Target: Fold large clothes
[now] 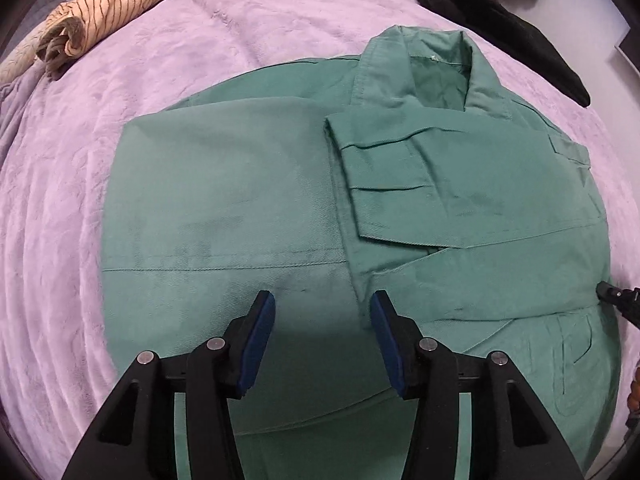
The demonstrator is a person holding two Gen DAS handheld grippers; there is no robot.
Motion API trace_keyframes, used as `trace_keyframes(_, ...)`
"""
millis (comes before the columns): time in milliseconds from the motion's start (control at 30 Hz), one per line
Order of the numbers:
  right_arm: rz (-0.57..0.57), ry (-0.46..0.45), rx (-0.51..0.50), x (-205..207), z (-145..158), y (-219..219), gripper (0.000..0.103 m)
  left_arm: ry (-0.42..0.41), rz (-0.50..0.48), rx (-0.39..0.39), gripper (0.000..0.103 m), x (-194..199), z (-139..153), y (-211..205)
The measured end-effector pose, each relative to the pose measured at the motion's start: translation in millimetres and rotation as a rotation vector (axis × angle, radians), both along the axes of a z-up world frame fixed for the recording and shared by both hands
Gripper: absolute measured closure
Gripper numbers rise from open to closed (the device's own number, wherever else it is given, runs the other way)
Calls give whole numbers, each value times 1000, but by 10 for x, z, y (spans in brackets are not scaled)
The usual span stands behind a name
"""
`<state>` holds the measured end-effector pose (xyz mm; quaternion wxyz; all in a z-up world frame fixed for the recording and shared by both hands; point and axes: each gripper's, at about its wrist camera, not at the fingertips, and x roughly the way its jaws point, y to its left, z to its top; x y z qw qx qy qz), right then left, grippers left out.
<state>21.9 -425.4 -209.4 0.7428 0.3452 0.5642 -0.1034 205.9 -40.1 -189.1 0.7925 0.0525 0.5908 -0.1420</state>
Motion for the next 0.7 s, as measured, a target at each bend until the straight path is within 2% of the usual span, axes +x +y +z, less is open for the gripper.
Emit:
trace_keyframes(67, -8, 18, -12, -45, 62, -29, 103, 11, 14, 32, 51, 4, 7, 93)
trace_keyframes(233, 0, 38, -26, -139, 238, 14, 100, 23, 12, 53, 51, -113, 110, 155)
trace_keyframes(400, 30, 50, -17, -159, 376, 219, 100, 50, 23, 57, 51, -253, 194, 189)
trace_keyframes(567, 77, 53, -15, -142, 519, 473, 100, 54, 49, 108, 51, -368, 291, 260)
trace_keyframes(600, 88, 54, -15, -141, 547, 521, 100, 49, 55, 107, 48, -386, 323, 290)
trace_keyframes(633, 95, 56, -14, -142, 570, 559, 100, 42, 62, 111, 38, -405, 356, 312)
trace_keyframes(667, 99, 56, -12, -139, 589, 595, 100, 32, 73, 120, 8, -417, 393, 339)
trace_keyframes(700, 105, 57, -7, -133, 606, 623, 100, 12, 91, 129, 0, -471, 428, 366)
